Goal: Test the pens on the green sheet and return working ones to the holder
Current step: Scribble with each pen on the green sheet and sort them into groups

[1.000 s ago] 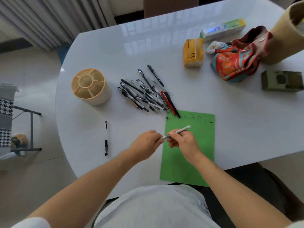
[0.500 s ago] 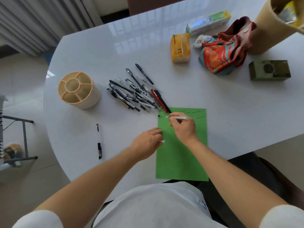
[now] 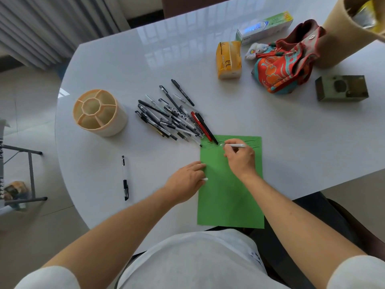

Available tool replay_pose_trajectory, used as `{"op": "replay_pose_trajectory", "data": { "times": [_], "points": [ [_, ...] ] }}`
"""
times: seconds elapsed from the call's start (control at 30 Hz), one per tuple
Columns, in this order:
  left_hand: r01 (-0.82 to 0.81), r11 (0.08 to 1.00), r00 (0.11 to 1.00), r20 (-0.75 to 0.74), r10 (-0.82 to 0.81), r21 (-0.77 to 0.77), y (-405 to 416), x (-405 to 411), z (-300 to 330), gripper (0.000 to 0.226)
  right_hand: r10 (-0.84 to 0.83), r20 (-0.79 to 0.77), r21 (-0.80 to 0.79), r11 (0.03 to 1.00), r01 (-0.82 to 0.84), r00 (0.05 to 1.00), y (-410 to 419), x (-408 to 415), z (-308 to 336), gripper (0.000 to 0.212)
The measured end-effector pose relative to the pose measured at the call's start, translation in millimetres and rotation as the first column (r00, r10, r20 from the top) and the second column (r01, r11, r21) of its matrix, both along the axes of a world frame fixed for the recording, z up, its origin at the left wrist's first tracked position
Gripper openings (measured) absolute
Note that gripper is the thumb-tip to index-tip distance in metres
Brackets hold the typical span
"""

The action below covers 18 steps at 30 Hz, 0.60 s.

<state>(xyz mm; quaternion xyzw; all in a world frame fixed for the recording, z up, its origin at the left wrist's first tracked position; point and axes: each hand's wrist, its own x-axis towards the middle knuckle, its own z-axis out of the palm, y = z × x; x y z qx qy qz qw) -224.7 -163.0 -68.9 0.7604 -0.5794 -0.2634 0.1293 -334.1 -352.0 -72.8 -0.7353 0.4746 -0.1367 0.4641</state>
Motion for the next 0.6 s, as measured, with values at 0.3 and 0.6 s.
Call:
{"op": "replay_pose_trajectory", "data": {
  "times": [0.3, 0.6],
  "points": [
    [-0.339, 0.940, 0.929, -0.170, 0.330, -0.029, -4, 7, 13, 0.024, -0.093, 0.328, 0.533, 0.840, -0.103, 0.940, 21, -14, 15, 0.005],
    [-0.295, 0.956, 0.946, -0.144, 0.290, -0.009, -2, 10, 22, 0.022, 0.044, 0.268, 0.551, 0.813, -0.191, 0.962, 42, -7, 10, 0.005]
  ]
}}
